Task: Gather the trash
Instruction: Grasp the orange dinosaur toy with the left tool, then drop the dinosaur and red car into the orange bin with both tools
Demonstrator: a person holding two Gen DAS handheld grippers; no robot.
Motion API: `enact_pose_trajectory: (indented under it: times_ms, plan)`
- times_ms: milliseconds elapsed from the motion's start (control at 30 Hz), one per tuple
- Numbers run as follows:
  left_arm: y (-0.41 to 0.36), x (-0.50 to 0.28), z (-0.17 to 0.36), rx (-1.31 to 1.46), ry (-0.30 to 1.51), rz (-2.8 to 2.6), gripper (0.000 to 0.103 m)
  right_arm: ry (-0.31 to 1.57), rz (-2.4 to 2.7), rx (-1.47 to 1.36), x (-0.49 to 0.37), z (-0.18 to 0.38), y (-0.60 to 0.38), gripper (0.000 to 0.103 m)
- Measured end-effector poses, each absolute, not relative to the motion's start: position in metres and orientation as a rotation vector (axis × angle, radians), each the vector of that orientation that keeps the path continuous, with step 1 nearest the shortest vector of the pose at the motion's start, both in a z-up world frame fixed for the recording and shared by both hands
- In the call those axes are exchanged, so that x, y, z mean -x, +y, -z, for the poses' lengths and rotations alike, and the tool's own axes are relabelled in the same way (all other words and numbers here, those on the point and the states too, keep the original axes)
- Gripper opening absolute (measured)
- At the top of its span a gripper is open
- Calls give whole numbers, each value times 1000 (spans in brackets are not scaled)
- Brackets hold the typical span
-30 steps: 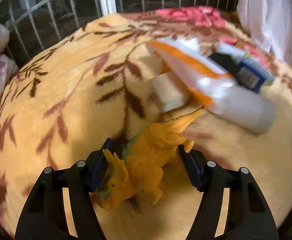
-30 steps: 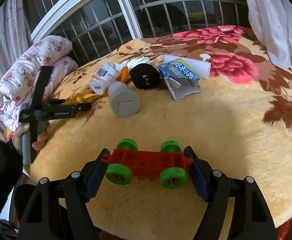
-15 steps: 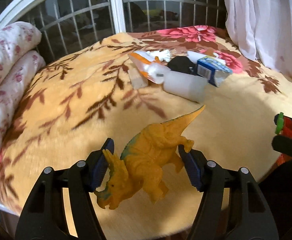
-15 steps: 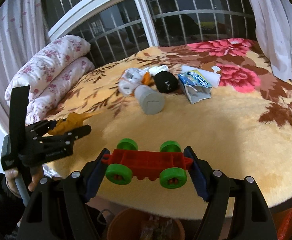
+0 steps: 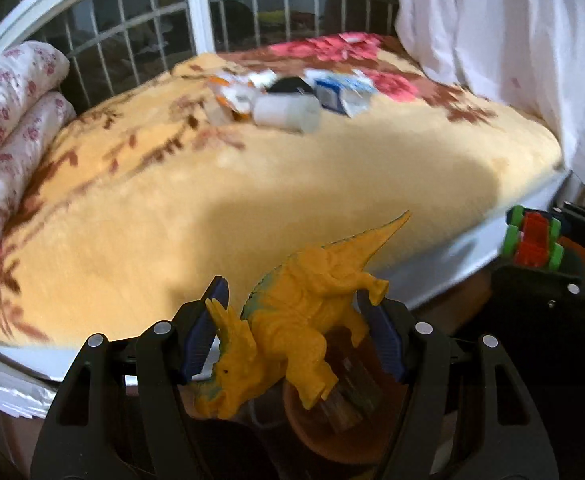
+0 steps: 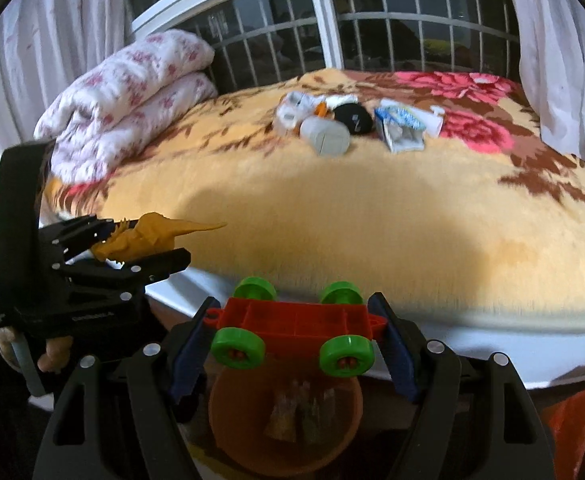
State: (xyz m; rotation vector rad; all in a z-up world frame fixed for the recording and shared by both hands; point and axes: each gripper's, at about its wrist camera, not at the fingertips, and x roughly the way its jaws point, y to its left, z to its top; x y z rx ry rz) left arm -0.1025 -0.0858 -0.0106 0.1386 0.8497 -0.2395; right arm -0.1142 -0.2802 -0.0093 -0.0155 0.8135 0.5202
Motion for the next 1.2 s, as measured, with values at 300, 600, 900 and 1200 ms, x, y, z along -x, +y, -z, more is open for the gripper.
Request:
enact_pose_trajectory:
  times_ms: [300, 600, 900, 1200]
  plan:
    - [-91, 131, 55, -133, 981, 299, 65, 922, -537, 59, 141, 51, -280, 74]
    - [-93, 123, 112, -87, 1178, 339, 65, 1074, -554, 112, 138, 102, -273, 74]
    - [-86, 97, 139, 4, 1270, 343, 65, 1202, -621, 204, 124, 142, -248, 74]
    - [-92, 88, 153, 4, 1305, 353, 66, 1279, -645, 218, 118, 158, -238, 75]
